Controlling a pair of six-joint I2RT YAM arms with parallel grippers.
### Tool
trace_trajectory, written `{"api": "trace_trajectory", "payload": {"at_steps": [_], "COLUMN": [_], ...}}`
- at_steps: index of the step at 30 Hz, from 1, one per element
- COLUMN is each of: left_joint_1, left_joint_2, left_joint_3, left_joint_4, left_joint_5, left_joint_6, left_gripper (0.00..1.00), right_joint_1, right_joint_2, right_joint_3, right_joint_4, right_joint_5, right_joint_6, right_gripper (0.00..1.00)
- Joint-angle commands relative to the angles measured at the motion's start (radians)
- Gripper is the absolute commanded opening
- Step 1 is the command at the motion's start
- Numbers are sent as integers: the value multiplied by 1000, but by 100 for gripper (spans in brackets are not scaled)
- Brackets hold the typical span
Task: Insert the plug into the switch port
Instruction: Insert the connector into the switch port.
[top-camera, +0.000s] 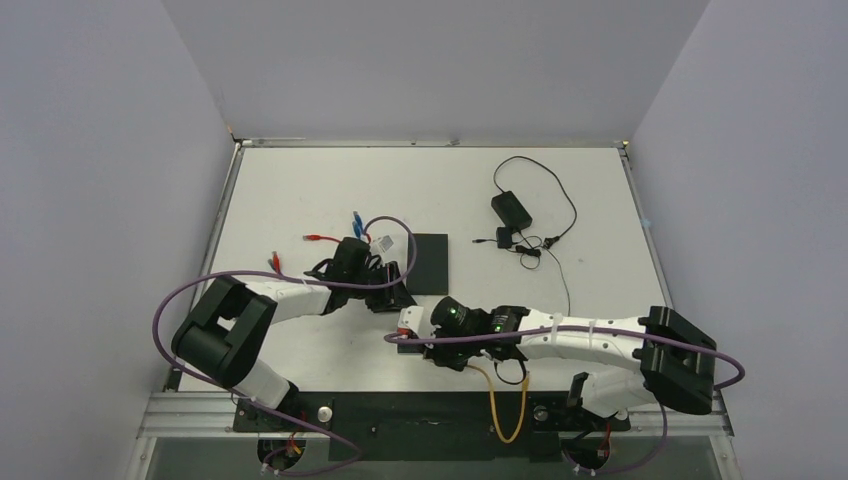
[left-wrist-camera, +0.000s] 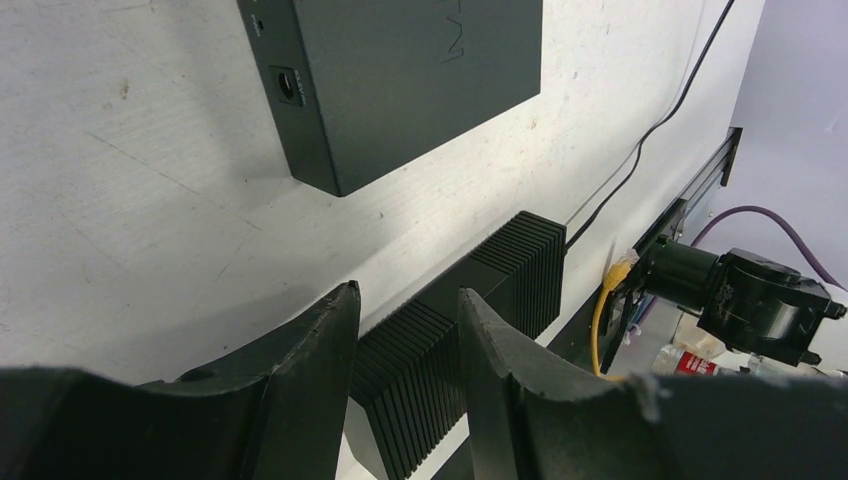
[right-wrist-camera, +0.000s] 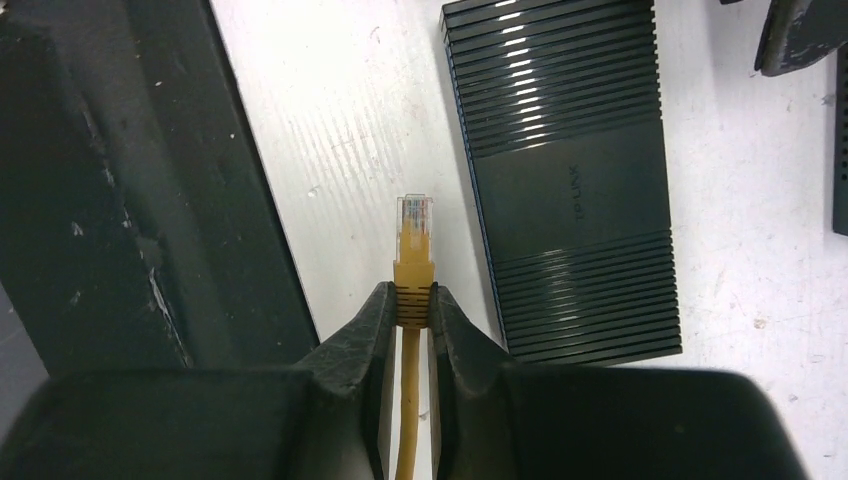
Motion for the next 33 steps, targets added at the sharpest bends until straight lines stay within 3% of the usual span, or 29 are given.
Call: {"api": "trace_trajectory", "payload": {"at_steps": [1,14,33], "left_joint_1": [-10,-31,-85], "left_joint_2": [-3,4,-32], "left_joint_3": [-13,-19,-42], "left_joint_4": [57,74,41], "left_joint_5": [23,37,18], "left_joint_6": [25,29,40], "left_gripper": [38,38,34], "right_joint_1": [27,49,-43], "right_joint_2": [39,63,12], "right_joint_3": [64,30,-48], "right_joint_4": [-3,-34,-33], "right_joint_5": [80,173,313], "right_joint_6": [119,353,515], "right_gripper": [0,0,0]}}
